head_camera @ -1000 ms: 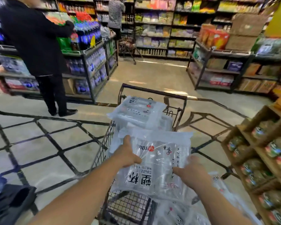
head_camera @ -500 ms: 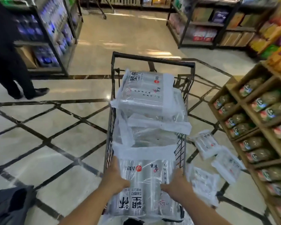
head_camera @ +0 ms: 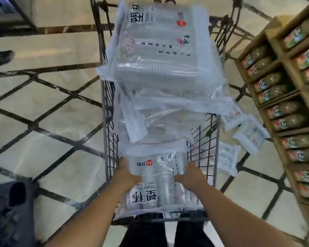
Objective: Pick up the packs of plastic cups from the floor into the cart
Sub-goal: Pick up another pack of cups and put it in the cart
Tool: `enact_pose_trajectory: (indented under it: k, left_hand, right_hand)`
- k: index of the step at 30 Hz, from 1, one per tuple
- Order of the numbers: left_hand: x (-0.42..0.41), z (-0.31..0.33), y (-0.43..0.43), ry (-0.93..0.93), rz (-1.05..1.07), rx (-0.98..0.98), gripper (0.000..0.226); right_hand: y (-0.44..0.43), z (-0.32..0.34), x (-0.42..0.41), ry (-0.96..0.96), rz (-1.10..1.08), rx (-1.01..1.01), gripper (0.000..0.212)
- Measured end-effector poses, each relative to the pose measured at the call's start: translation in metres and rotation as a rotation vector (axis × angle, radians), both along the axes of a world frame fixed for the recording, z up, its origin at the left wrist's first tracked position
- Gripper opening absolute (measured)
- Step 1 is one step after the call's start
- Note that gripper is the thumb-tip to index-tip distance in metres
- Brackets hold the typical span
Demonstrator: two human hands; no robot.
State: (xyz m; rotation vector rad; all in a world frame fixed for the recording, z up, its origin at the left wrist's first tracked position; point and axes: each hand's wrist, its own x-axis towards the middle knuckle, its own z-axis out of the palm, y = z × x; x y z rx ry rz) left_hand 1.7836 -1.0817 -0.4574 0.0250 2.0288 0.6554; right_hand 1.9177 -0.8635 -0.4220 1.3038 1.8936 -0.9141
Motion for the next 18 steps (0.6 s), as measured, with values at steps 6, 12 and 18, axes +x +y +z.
enact_pose_trajectory:
  k: [6,12,18]
  left_hand:
    - [0.007,-0.070,0.017,0.078,-0.053,-0.110,0.136]
    - [0.028,-0.118,0.023,0.144,0.007,-0.209,0.132]
    - [0.030,-0.123,0.018,0.164,-0.006,-0.176,0.131]
  right_hand:
    - [-0.006,-0.087,0.001,-0.051,-0.012,0.025,0.109]
    - [-0.010,-0.150,0.008,-0.052,-0.045,0.033,0.105]
    - [-0.012,-0.160,0.016,-0.052,0.024,0.049,0.107]
